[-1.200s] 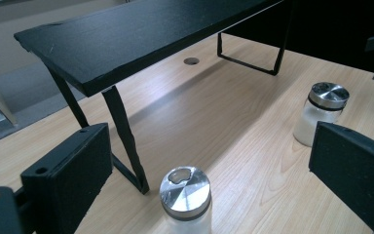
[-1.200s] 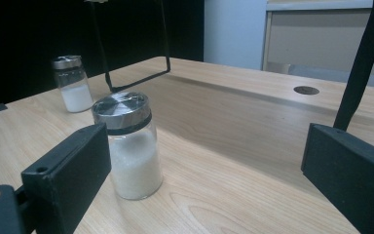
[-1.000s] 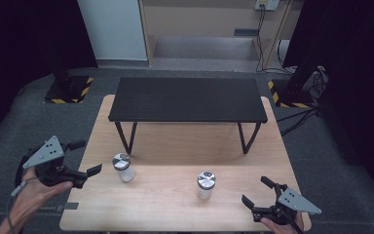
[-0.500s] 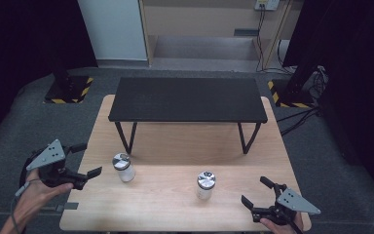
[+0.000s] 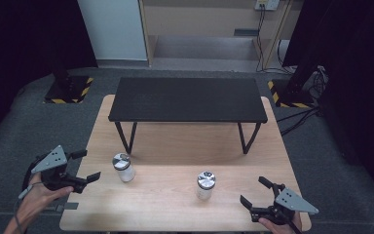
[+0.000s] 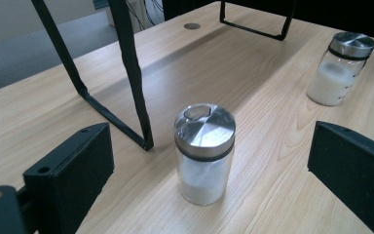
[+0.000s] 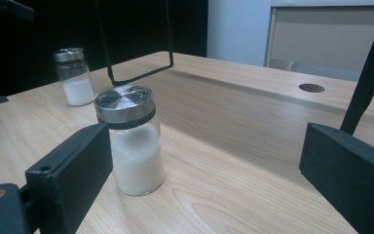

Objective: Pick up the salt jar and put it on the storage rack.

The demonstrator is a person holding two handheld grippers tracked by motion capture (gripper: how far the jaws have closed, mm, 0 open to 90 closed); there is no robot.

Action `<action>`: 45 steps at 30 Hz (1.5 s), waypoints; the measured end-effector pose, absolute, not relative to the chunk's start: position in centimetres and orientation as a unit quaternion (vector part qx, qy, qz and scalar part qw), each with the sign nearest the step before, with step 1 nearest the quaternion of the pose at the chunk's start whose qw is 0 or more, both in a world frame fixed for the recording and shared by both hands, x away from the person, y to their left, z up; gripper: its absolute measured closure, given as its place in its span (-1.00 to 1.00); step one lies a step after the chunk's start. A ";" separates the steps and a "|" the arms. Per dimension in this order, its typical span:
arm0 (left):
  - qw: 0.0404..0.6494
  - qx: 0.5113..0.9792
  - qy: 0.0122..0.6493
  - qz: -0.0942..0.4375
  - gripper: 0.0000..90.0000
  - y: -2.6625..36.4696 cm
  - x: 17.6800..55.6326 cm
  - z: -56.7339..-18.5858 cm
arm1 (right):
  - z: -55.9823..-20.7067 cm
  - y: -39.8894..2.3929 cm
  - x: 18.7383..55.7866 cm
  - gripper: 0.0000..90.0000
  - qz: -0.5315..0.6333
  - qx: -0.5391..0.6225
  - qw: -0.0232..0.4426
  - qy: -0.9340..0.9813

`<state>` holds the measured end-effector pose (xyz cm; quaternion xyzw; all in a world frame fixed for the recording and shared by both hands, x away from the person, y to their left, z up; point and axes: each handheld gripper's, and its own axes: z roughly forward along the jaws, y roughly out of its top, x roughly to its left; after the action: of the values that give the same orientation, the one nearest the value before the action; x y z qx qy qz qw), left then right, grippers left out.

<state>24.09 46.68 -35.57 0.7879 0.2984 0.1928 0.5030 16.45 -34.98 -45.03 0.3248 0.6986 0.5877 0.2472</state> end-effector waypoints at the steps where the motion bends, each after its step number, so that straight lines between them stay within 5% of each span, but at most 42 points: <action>1: 0.503 0.787 0.301 0.192 -0.96 46.7 24.1 -35.8 | -45.0 -34.9 16.5 -0.88 0.586 0.325 0.246 0.700; 45: 0.535 0.774 0.294 0.171 -0.88 42.9 29.2 -43.5 | -45.0 -34.9 16.4 -0.87 0.583 0.322 0.244 0.705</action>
<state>29.22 42.92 -43.50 0.7736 0.2938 0.1710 0.5348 16.39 -34.86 -44.96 0.3216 0.7046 0.5835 0.2441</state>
